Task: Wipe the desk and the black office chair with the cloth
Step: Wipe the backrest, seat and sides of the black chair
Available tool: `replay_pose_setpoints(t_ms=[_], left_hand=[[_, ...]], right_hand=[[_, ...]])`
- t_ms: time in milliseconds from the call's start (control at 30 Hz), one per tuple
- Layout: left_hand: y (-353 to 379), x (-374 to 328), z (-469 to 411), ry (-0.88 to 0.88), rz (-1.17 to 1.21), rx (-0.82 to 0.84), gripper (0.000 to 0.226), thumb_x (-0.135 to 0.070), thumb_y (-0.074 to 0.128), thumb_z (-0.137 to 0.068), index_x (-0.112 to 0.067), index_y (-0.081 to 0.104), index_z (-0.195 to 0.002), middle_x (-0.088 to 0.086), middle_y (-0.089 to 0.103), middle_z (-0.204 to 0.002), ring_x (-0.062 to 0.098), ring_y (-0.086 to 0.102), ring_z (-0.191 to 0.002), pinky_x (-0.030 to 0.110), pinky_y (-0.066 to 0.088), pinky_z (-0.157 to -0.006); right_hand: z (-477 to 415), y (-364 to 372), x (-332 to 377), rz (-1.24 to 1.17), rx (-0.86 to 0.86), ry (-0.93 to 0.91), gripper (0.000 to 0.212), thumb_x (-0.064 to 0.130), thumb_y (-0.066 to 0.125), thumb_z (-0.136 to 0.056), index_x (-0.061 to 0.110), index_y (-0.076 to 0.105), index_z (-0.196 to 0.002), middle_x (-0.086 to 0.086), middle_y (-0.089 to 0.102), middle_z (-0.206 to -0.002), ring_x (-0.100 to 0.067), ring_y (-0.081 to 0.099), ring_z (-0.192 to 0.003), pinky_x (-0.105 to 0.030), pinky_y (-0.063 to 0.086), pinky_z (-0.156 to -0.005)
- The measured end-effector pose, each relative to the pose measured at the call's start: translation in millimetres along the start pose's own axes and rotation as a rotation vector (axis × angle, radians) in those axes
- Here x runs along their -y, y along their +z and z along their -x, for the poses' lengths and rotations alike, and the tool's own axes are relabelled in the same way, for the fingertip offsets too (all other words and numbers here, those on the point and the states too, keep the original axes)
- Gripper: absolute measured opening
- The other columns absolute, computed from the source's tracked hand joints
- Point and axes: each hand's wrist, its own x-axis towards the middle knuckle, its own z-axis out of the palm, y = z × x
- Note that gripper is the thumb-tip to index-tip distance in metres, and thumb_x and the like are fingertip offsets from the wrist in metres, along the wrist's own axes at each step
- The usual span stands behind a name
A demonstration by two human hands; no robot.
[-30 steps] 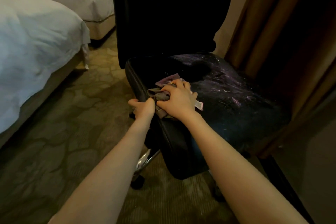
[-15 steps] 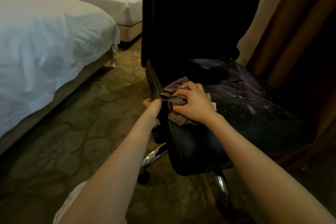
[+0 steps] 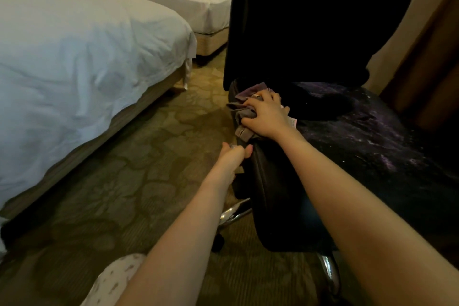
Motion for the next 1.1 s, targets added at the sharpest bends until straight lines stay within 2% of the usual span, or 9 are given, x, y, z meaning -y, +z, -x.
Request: replay_pose_setpoints(t_ms=[67,233,367,500,600,767,867,967,1100], left_hand=[[2.9,-4.0,-1.2,0.005,-0.025,-0.010,0.085,-0.013,0.058,-0.090,-0.014,-0.002,-0.150,0.014,0.040,-0.145,0.028,0.043,-0.130,0.039,0.035,-0.107],[6.5,-10.3,13.2,0.054,-0.098,0.011,0.085,-0.022,0.051,-0.094,-0.023,-0.014,-0.148,0.012,0.040,-0.145,0.027,0.047,-0.124,0.034,0.043,-0.095],[8.7,-5.8,27.3,0.040,0.007,0.006,0.082,-0.011,0.047,-0.094,-0.030,-0.012,-0.148,0.015,0.051,-0.132,0.023,0.052,-0.099,0.032,0.043,-0.064],[7.0,-4.1,29.8,0.107,0.053,-0.047,0.083,0.001,0.047,-0.092,-0.031,-0.003,-0.149,0.013,0.032,-0.149,0.029,0.043,-0.127,0.038,0.041,-0.096],[-6.0,0.7,31.6,0.207,-0.027,-0.073,0.084,-0.002,0.052,-0.091,-0.032,0.000,-0.150,0.013,0.033,-0.149,0.030,0.041,-0.131,0.042,0.034,-0.109],[-18.8,-30.5,39.8,0.306,-0.248,-0.024,0.063,-0.024,0.036,-0.102,-0.024,-0.005,-0.150,0.011,0.021,-0.154,0.033,0.028,-0.138,0.042,0.026,-0.111],[16.1,-36.3,52.9,0.364,-0.627,0.038,0.064,-0.031,0.031,-0.101,-0.019,-0.008,-0.150,0.009,0.014,-0.157,0.032,0.022,-0.141,0.052,0.016,-0.115],[43.9,-12.1,53.2,0.410,-0.855,-0.073,0.061,-0.025,0.028,-0.101,-0.012,-0.006,-0.150,0.000,-0.006,-0.159,0.021,-0.002,-0.146,0.056,0.002,-0.114],[43.7,-6.9,48.3,0.423,-0.974,-0.138,0.067,-0.024,0.036,-0.096,-0.012,-0.001,-0.150,-0.001,-0.009,-0.158,0.018,-0.007,-0.145,0.057,0.002,-0.112]], right_hand=[[9.8,-0.1,-3.9,-0.030,-0.008,-0.024,0.050,0.042,0.059,-0.085,0.031,0.049,-0.132,-0.002,0.030,-0.145,-0.028,0.018,-0.136,-0.052,0.026,-0.104],[30.0,-5.7,-3.8,-0.056,-0.027,-0.018,0.050,0.043,0.061,-0.084,0.031,0.050,-0.131,-0.001,0.031,-0.144,-0.027,0.019,-0.135,-0.050,0.027,-0.103],[54.3,-11.4,-8.4,-0.067,-0.025,-0.004,0.050,0.042,0.060,-0.085,0.031,0.049,-0.132,-0.001,0.029,-0.146,-0.027,0.018,-0.135,-0.051,0.025,-0.104],[67.3,-27.3,-50.4,-0.076,-0.006,0.120,0.056,0.043,0.060,-0.085,0.033,0.044,-0.137,-0.003,0.029,-0.147,-0.029,0.020,-0.136,-0.053,0.028,-0.104],[79.5,-37.2,-105.8,-0.053,-0.044,0.347,0.055,0.043,0.059,-0.086,0.033,0.044,-0.137,-0.008,0.027,-0.146,-0.033,0.020,-0.135,-0.056,0.028,-0.104],[79.8,-44.1,-138.0,-0.030,-0.076,0.557,0.051,0.039,0.057,-0.089,0.023,0.046,-0.136,-0.013,0.028,-0.145,-0.037,0.019,-0.134,-0.058,0.025,-0.102],[71.8,-45.0,-124.1,-0.137,-0.147,0.509,0.043,0.038,0.057,-0.088,0.022,0.055,-0.128,-0.013,0.038,-0.138,-0.036,0.028,-0.128,-0.055,0.028,-0.102],[57.6,-36.3,-84.3,-0.171,-0.243,0.272,0.046,0.040,0.061,-0.085,0.028,0.055,-0.129,-0.007,0.039,-0.139,-0.032,0.028,-0.130,-0.048,0.032,-0.102],[27.1,-12.5,-20.8,-0.014,-0.117,0.036,0.046,0.041,0.057,-0.087,0.032,0.051,-0.131,-0.002,0.036,-0.142,-0.028,0.024,-0.133,-0.049,0.029,-0.102]])
